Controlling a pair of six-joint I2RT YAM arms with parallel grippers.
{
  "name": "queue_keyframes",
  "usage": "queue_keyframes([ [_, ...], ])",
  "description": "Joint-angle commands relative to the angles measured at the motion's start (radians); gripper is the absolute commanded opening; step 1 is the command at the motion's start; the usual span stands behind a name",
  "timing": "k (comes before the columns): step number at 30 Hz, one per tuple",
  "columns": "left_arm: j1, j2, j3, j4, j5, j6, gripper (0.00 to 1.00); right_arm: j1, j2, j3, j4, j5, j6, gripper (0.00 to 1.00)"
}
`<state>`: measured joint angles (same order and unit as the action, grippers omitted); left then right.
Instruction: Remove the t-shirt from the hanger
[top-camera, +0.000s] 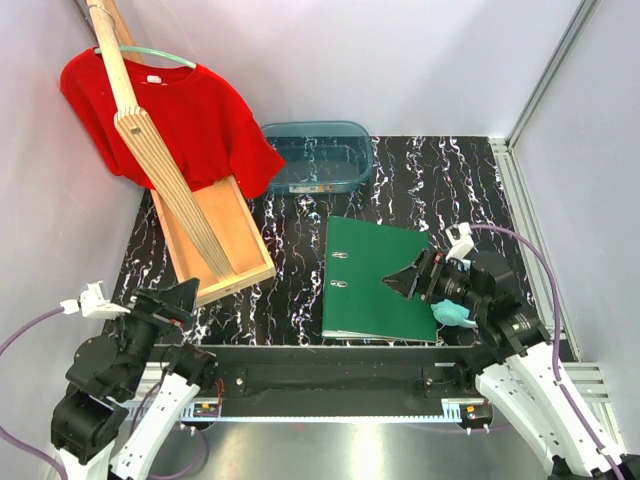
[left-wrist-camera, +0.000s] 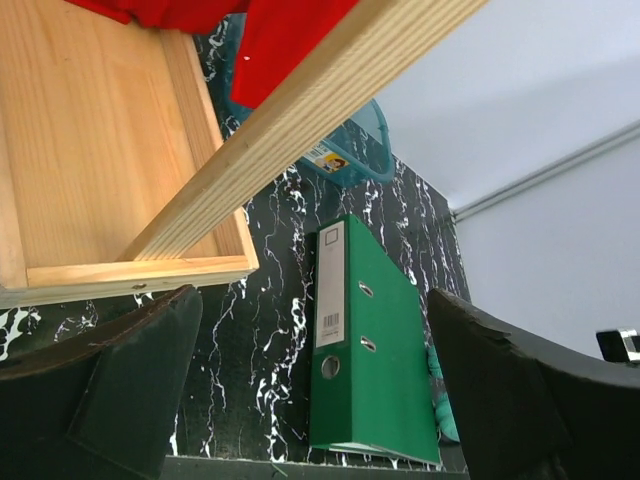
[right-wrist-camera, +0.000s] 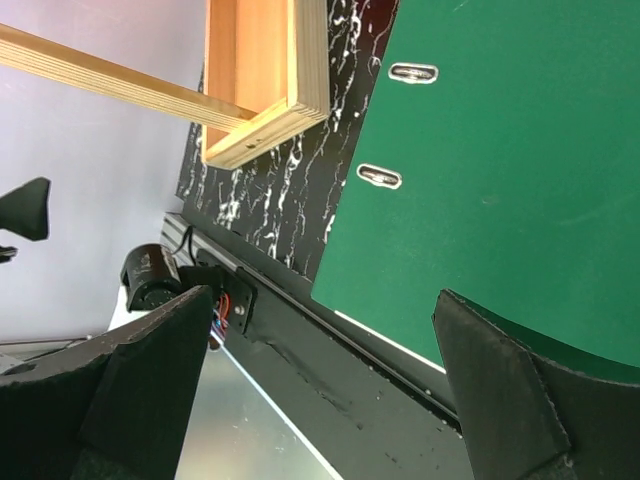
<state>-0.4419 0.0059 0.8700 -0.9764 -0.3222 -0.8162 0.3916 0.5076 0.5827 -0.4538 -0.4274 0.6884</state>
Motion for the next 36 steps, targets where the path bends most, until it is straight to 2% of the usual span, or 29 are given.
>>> queue_keyframes([
  [1, -0.024, -0.141, 0.024, -0.011, 0.045, 0.037, 0.99, -0.005, 0.035, 0.104, -0.009, -0.007, -0.081, 1.00],
  [7, -0.066, -0.120, 0.037, -0.074, 0.009, 0.014, 0.99, -0.005, 0.126, 0.204, -0.008, -0.066, -0.167, 1.00],
  [13, -0.075, -0.044, 0.122, -0.166, -0.092, 0.014, 0.99, -0.005, 0.299, 0.328, 0.044, -0.103, -0.207, 1.00],
  [16, -0.075, 0.051, 0.171, -0.192, -0.167, 0.060, 0.95, -0.005, 0.399, 0.400, 0.090, -0.157, -0.182, 1.00],
  [19, -0.075, 0.222, 0.271, -0.252, -0.297, 0.066, 0.95, -0.004, 0.468, 0.459, 0.127, -0.223, -0.146, 1.00],
  [24, -0.078, 0.487, 0.395, -0.196, -0.396, 0.193, 0.98, -0.005, 0.471, 0.490, 0.142, -0.232, -0.124, 1.00],
  [27, -0.078, 0.592, 0.454, -0.159, -0.429, 0.222, 0.98, -0.003, 0.454, 0.494, 0.139, -0.244, -0.124, 1.00],
  [32, -0.078, 0.635, 0.469, -0.062, -0.428, 0.235, 0.95, -0.005, 0.428, 0.479, 0.122, -0.252, -0.116, 1.00],
  [34, -0.078, 0.623, 0.465, -0.025, -0.414, 0.227, 0.89, -0.005, 0.422, 0.473, 0.119, -0.260, -0.113, 1.00],
  [36, -0.078, 0.609, 0.468, -0.007, -0.377, 0.224, 0.87, -0.005, 0.416, 0.471, 0.113, -0.264, -0.115, 1.00],
])
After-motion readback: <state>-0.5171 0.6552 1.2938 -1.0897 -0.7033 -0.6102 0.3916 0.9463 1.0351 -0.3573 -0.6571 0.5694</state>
